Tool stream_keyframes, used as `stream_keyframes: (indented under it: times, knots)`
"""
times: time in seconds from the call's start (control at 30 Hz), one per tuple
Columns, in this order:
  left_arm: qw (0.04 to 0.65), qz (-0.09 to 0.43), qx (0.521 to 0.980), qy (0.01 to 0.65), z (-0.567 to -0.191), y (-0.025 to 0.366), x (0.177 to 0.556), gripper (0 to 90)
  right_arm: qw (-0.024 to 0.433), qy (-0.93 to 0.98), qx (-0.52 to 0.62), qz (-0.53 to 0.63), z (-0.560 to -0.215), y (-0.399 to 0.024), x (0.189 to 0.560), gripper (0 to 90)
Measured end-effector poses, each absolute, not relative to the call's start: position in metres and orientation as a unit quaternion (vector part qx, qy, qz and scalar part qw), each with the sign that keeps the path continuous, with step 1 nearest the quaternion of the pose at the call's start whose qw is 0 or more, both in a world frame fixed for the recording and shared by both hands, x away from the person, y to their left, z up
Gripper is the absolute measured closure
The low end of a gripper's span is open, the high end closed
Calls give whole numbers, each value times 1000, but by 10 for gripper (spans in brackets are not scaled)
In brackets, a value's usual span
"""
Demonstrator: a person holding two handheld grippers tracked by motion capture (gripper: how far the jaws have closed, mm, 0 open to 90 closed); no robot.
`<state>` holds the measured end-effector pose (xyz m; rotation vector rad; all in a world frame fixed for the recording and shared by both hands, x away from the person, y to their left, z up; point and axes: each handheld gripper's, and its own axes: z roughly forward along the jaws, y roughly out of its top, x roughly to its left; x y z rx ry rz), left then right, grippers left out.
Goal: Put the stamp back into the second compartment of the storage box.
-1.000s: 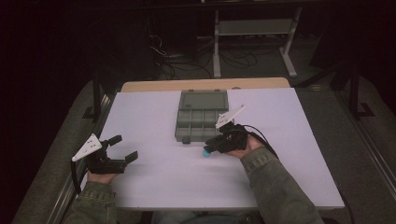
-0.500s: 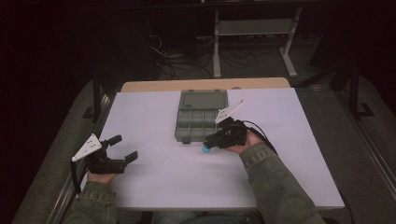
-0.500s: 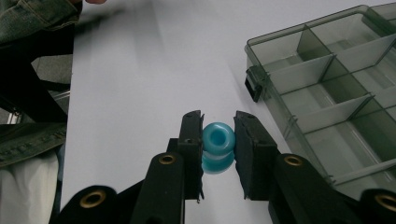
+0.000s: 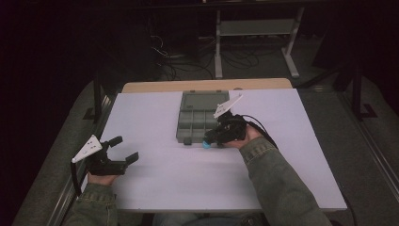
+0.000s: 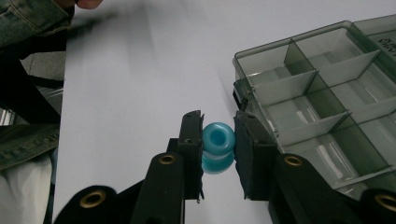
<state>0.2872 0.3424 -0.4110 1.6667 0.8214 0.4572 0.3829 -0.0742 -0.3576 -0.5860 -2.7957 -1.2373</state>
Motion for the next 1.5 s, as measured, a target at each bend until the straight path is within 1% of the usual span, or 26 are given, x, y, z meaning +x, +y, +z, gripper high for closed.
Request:
stream_keyframes:
  times: [0.17, 0.4, 0.53, 0.9, 1.5]
  knots:
    - [576, 195, 712, 352, -411, 342, 288, 0, -2, -902, -182, -392, -354, -71, 388, 722]
    - [574, 195, 714, 351, -411, 342, 288, 0, -3, -901, -185, -393, -352, -69, 396, 722]
    - [574, 195, 714, 351, -411, 342, 288, 0, -13, -900, -182, -395, -348, -71, 403, 722]
    - [574, 195, 714, 350, -411, 342, 288, 0, -20, -898, -189, -397, -336, -65, 419, 722]
    - [574, 195, 715, 349, -411, 342, 288, 0, -23, -899, -201, -388, -331, -55, 442, 722]
